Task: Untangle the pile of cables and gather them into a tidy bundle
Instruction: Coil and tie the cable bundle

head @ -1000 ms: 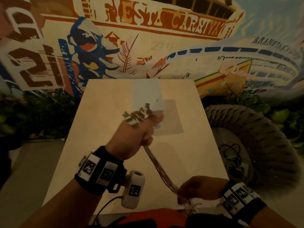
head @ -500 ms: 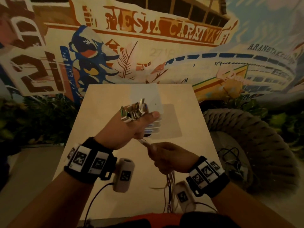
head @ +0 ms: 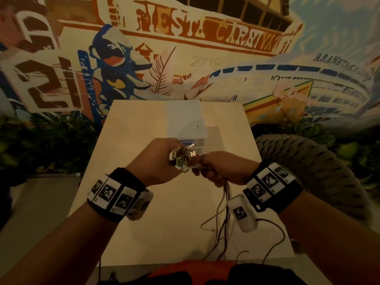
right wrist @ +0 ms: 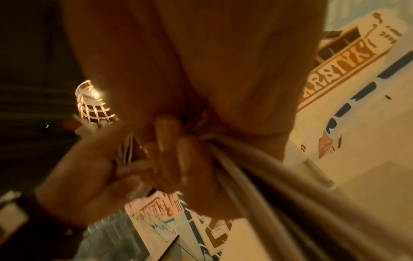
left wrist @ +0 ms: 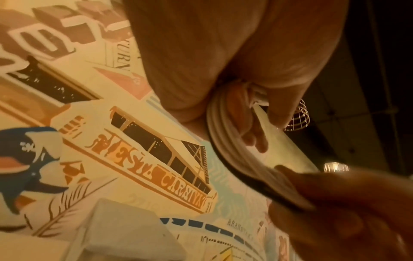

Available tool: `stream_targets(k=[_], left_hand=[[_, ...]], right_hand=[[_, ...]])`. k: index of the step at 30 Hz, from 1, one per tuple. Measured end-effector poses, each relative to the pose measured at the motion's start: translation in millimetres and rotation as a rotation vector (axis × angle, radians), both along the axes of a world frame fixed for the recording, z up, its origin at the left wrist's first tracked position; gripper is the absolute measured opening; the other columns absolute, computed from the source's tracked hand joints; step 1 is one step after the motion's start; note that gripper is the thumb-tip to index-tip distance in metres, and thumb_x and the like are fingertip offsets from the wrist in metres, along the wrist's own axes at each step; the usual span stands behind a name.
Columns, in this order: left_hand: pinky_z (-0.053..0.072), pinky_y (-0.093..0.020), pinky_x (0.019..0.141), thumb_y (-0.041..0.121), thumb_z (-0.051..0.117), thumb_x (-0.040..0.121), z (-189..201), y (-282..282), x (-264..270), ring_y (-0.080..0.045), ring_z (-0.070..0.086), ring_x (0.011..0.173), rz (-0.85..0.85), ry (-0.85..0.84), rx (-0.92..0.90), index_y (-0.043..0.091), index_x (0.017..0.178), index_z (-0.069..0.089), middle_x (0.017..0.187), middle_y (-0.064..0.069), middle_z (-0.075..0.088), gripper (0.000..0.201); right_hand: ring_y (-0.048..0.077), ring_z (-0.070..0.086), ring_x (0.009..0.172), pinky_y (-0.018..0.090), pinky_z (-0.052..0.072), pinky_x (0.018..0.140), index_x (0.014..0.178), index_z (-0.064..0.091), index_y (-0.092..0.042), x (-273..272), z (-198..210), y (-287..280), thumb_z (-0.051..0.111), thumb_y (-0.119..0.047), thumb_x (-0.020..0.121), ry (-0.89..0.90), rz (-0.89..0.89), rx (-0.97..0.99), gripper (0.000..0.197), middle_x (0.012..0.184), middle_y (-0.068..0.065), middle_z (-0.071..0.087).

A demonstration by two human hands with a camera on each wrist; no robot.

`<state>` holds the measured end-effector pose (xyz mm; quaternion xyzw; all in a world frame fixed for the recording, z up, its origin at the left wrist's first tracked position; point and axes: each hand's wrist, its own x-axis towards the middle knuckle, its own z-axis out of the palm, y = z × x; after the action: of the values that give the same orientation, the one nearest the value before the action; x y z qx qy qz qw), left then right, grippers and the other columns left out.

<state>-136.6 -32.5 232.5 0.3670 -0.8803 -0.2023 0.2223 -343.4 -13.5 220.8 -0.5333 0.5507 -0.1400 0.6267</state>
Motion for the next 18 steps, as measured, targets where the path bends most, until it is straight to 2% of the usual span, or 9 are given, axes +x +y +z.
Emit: stream_targets(k=[2, 4, 5, 7, 10, 12, 14, 16, 18], left_hand=[[0.035, 0.000, 0.066, 0.015, 0.079, 0.081, 1, 0, -3, -0.017, 0.061, 0.089, -0.052, -0.135, -0.102, 0.022, 0.081, 0.077, 0.082, 0.000, 0.074, 0.007], [0.041, -0.015, 0.067, 0.019, 0.072, 0.084, 2, 1, -8, -0.017, 0.063, 0.080, -0.065, -0.250, -0.130, 0.024, 0.083, 0.076, 0.082, 0.001, 0.071, 0.006], [0.042, -0.022, 0.068, 0.022, 0.069, 0.084, 2, 2, -10, -0.021, 0.064, 0.082, -0.057, -0.277, -0.130, 0.024, 0.086, 0.075, 0.085, -0.001, 0.070, 0.006], [0.037, -0.026, 0.071, 0.027, 0.067, 0.085, 2, 4, -13, -0.024, 0.061, 0.088, -0.040, -0.355, -0.177, 0.024, 0.091, 0.074, 0.091, -0.001, 0.067, 0.010], [0.037, -0.033, 0.080, 0.035, 0.064, 0.086, 4, 5, -14, -0.023, 0.054, 0.105, 0.000, -0.561, -0.280, 0.030, 0.103, 0.070, 0.099, 0.005, 0.066, 0.019], [0.043, -0.033, 0.085, 0.029, 0.061, 0.092, 3, 4, -14, -0.025, 0.058, 0.113, 0.005, -0.559, -0.145, 0.030, 0.126, 0.062, 0.112, 0.001, 0.067, 0.034], [0.041, -0.025, 0.080, 0.019, 0.060, 0.095, 2, 6, -15, -0.027, 0.063, 0.109, -0.023, -0.480, 0.026, 0.027, 0.140, 0.056, 0.120, -0.004, 0.068, 0.046], [0.038, -0.021, 0.078, 0.021, 0.059, 0.097, 4, 10, -19, -0.024, 0.065, 0.105, -0.060, -0.498, 0.104, 0.024, 0.131, 0.062, 0.118, -0.003, 0.070, 0.034], [0.043, -0.025, 0.074, 0.032, 0.057, 0.098, 3, 10, -23, -0.022, 0.067, 0.098, -0.096, -0.585, 0.073, 0.025, 0.121, 0.065, 0.109, 0.000, 0.071, 0.025]], right_hand=[[0.012, 0.025, 0.045, 0.025, 0.021, 0.048, 0.079, 0.062, -0.009, -1, 5, -4, 0.043, -0.034, 0.099, -0.032, -0.034, 0.056, 0.037, 0.060, 0.001, 0.038], [0.011, 0.026, 0.041, 0.024, 0.021, 0.048, 0.078, 0.065, -0.005, -2, 8, -8, 0.032, -0.036, 0.099, -0.091, -0.046, 0.106, 0.050, 0.061, 0.005, 0.043], [0.012, 0.028, 0.040, 0.023, 0.022, 0.047, 0.075, 0.066, -0.005, -3, 10, -10, 0.030, -0.043, 0.100, -0.101, -0.042, 0.122, 0.058, 0.061, 0.006, 0.046], [0.014, 0.030, 0.043, 0.025, 0.023, 0.048, 0.071, 0.067, -0.008, -2, 12, -12, 0.031, -0.067, 0.098, -0.070, -0.016, 0.122, 0.074, 0.063, 0.009, 0.052], [0.016, 0.040, 0.049, 0.028, 0.030, 0.050, 0.082, 0.072, -0.009, -1, 19, -15, 0.032, -0.088, 0.084, 0.008, 0.063, 0.090, 0.089, 0.075, 0.012, 0.064], [0.016, 0.047, 0.052, 0.028, 0.036, 0.052, 0.094, 0.073, -0.006, -1, 23, -15, 0.039, -0.085, 0.084, 0.044, 0.122, 0.049, 0.087, 0.082, 0.013, 0.069], [0.015, 0.060, 0.060, 0.028, 0.046, 0.056, 0.104, 0.074, -0.010, -1, 29, -14, 0.052, -0.076, 0.085, 0.161, 0.226, -0.028, 0.072, 0.091, 0.008, 0.076], [0.012, 0.073, 0.074, 0.028, 0.056, 0.068, 0.106, 0.074, -0.021, 0, 35, -15, 0.062, -0.069, 0.084, 0.309, 0.374, -0.091, 0.054, 0.097, 0.000, 0.078], [0.013, 0.076, 0.084, 0.032, 0.060, 0.077, 0.107, 0.073, -0.026, 1, 40, -17, 0.072, -0.065, 0.079, 0.343, 0.444, -0.096, 0.048, 0.098, -0.002, 0.078]])
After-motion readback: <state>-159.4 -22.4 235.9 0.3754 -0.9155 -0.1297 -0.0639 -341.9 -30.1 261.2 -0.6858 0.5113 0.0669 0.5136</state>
